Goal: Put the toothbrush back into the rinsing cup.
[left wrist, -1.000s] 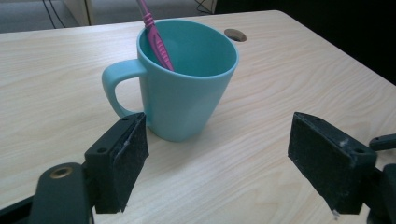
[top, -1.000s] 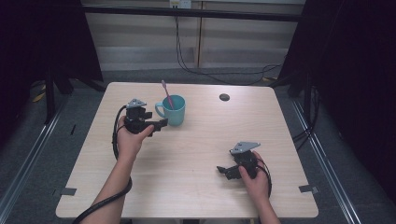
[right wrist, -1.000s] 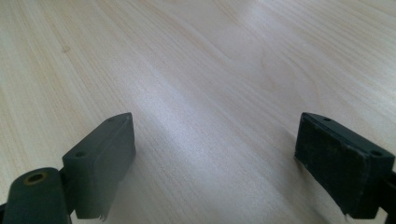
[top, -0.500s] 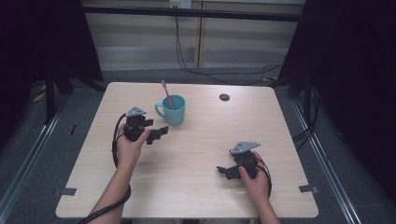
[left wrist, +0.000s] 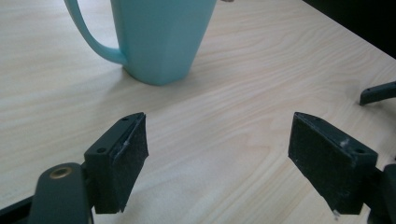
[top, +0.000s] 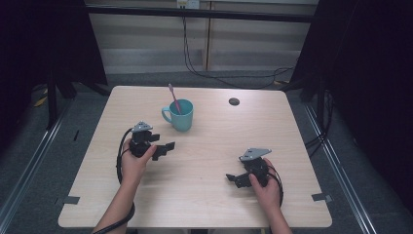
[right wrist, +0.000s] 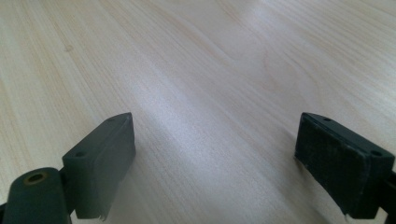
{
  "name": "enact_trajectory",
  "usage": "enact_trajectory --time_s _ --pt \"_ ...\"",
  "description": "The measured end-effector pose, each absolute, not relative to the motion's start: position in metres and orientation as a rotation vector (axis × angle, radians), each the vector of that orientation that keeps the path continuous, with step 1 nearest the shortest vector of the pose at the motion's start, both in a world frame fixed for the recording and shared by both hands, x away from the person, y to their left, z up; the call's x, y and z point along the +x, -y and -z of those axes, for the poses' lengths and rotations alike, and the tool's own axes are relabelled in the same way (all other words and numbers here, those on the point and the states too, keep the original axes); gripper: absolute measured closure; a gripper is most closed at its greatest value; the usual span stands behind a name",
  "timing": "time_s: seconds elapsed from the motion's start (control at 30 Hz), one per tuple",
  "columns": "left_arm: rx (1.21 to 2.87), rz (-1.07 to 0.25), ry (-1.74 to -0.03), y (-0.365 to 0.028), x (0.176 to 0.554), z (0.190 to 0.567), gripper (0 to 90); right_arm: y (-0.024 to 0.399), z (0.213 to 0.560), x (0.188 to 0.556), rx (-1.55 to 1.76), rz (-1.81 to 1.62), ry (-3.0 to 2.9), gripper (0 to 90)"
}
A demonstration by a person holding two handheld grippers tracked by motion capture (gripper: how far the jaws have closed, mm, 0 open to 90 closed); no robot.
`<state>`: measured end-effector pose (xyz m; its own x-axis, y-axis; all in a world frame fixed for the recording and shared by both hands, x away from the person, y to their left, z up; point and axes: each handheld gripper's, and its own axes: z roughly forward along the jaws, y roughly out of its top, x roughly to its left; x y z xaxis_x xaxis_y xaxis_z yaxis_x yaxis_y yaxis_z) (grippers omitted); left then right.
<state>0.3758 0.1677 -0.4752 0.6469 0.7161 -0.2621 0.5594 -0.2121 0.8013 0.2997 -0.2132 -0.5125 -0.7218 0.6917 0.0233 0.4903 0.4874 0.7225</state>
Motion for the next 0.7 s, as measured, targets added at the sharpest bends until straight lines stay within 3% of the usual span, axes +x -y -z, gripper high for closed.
enact_trajectory --time_s 0.7 --pt "1.965 -0.194 -1.0 -0.164 0.36 0.505 20.2 0.213 0.512 0.299 1.006 -1.067 -2.467 11.8"
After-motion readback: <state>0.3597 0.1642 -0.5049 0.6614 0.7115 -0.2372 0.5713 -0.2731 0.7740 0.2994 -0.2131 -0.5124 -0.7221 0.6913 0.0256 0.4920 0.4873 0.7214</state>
